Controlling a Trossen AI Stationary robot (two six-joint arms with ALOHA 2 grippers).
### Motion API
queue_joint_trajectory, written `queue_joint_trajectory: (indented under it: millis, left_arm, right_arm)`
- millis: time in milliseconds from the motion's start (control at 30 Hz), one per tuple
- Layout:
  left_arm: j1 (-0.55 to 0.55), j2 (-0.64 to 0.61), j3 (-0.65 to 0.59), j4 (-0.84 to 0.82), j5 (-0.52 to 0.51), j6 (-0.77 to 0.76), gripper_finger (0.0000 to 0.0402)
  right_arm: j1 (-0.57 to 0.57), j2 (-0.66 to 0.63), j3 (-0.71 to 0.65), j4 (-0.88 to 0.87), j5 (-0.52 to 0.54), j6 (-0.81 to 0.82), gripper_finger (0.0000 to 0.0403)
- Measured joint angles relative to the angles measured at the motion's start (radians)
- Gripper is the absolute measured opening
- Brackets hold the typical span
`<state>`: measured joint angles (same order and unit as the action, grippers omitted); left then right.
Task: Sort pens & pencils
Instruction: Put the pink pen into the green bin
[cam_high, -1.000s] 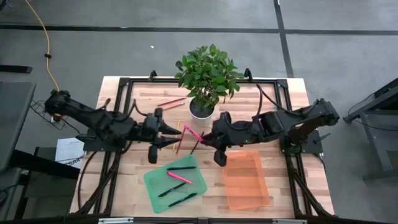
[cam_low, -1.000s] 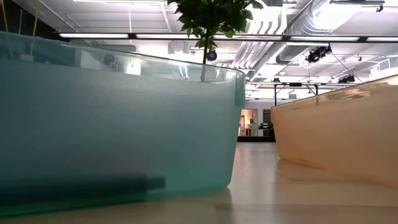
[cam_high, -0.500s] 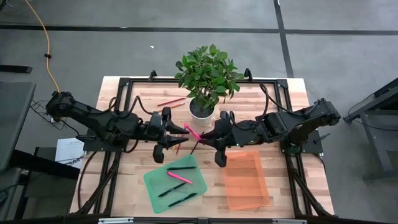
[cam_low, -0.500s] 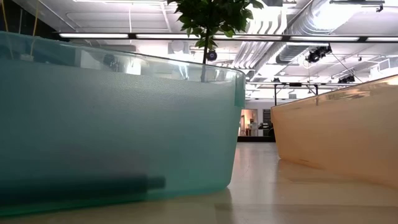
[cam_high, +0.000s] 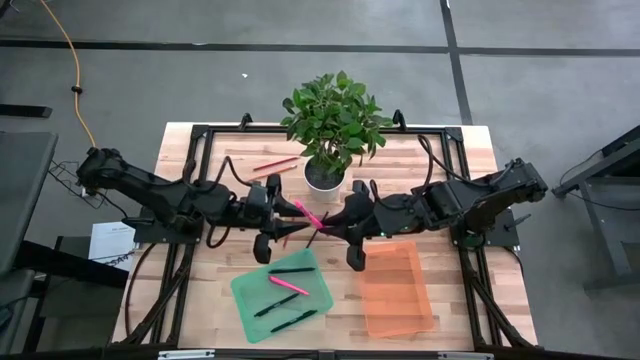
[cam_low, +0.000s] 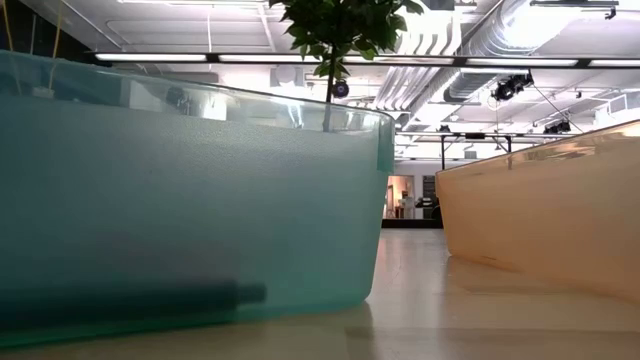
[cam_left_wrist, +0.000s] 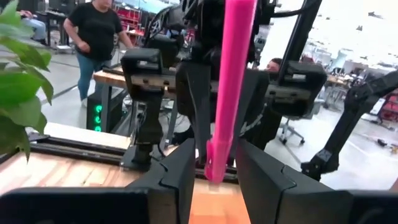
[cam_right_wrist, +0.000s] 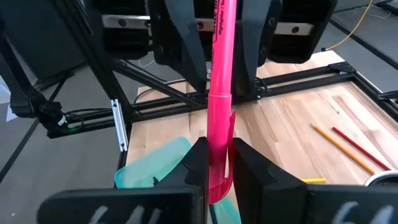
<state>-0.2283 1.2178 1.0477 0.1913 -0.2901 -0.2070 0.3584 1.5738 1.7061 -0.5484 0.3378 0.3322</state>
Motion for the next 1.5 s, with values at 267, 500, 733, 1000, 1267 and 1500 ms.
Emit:
queue_joint_trajectory:
  millis: [267, 500, 733, 1000, 1267, 1500]
  left_arm:
    - [0.000, 0.018, 0.000, 0.049, 0.011, -0.001, 0.0102]
    - [0.000, 0.017, 0.000, 0.052, 0.011, 0.000, 0.0101]
    - [0.000, 0.017, 0.000, 0.053, 0.012, 0.000, 0.0101]
    - [0.000, 0.017, 0.000, 0.053, 0.013, 0.001, 0.0101]
    - [0.000, 0.017, 0.000, 0.053, 0.013, 0.001, 0.0101]
    - [0.000, 0.017, 0.000, 0.052, 0.013, 0.009, 0.0101]
  right_arm:
    - [0.000, 0.000, 0.000, 0.011, -0.008, 0.000, 0.0027]
    - [-0.005, 0.001, 0.000, 0.014, -0.031, -0.001, 0.0027]
    - [-0.005, 0.002, 0.000, 0.014, -0.031, -0.001, 0.0027]
    - [-0.019, 0.007, 0.000, 0.015, -0.060, -0.001, 0.0027]
    - [-0.024, 0.021, -0.001, 0.014, -0.069, -0.002, 0.0027]
    - [-0.024, 0.021, -0.001, 0.022, -0.068, -0.015, 0.0027]
